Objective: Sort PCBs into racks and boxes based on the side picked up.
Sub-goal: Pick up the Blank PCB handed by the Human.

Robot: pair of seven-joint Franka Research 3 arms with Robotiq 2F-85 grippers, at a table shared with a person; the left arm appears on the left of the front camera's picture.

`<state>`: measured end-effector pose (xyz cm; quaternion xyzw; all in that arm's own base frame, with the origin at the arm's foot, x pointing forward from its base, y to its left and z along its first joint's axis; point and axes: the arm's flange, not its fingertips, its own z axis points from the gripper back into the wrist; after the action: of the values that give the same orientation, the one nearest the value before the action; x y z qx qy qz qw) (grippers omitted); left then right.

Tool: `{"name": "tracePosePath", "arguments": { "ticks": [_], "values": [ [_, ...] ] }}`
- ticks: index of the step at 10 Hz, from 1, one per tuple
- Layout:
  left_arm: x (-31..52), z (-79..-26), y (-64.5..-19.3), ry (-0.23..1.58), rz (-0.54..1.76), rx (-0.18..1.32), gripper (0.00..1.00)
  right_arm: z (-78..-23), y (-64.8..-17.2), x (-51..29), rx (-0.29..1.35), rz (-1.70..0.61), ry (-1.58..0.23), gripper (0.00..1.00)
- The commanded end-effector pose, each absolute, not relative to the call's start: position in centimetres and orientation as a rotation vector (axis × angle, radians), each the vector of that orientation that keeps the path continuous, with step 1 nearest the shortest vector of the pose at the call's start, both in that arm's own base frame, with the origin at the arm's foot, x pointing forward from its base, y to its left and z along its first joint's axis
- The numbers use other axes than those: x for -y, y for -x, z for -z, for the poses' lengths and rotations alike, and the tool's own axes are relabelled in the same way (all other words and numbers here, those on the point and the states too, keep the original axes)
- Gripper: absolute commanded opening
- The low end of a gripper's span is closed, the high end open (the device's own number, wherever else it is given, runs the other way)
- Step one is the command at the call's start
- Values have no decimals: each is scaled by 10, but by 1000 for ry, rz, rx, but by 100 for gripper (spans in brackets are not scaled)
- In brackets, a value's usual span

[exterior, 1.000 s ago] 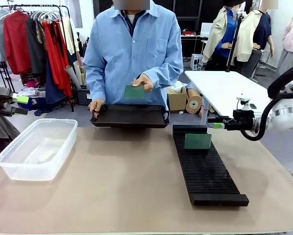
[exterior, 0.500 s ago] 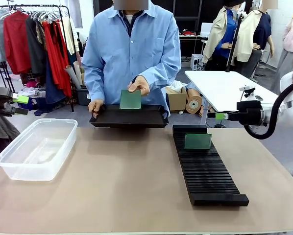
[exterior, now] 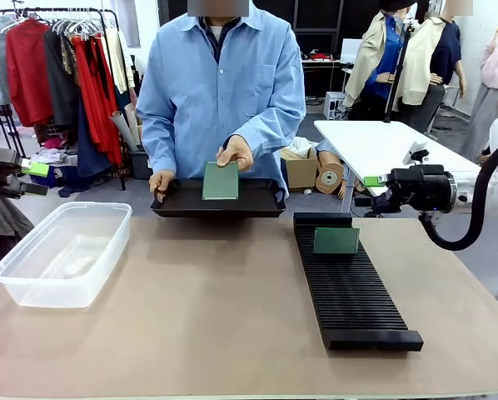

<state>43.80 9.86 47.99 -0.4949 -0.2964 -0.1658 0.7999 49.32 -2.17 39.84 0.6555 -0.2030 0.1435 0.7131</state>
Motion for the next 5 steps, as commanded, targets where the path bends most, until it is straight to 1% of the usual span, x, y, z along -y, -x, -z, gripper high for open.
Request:
{"name": "tracePosePath", "arguments": {
  "ticks": [1, 2, 3, 5],
  "values": [
    [-99, -481, -437, 1067, 357, 641, 100, -412, -488, 16, 388, -193, -1461, 100],
    [-99, -481, -437, 1067, 357, 641, 100, -420, -483, 15, 376, -187, -1479, 100],
    [-99, -481, -437, 1067, 357, 641, 100, -424, -480, 13, 380, -198, -1459, 100],
    [-99, -481, -437, 1067, 357, 641, 100, -421, -486, 16, 385, -215, -1423, 100]
  ]
}}
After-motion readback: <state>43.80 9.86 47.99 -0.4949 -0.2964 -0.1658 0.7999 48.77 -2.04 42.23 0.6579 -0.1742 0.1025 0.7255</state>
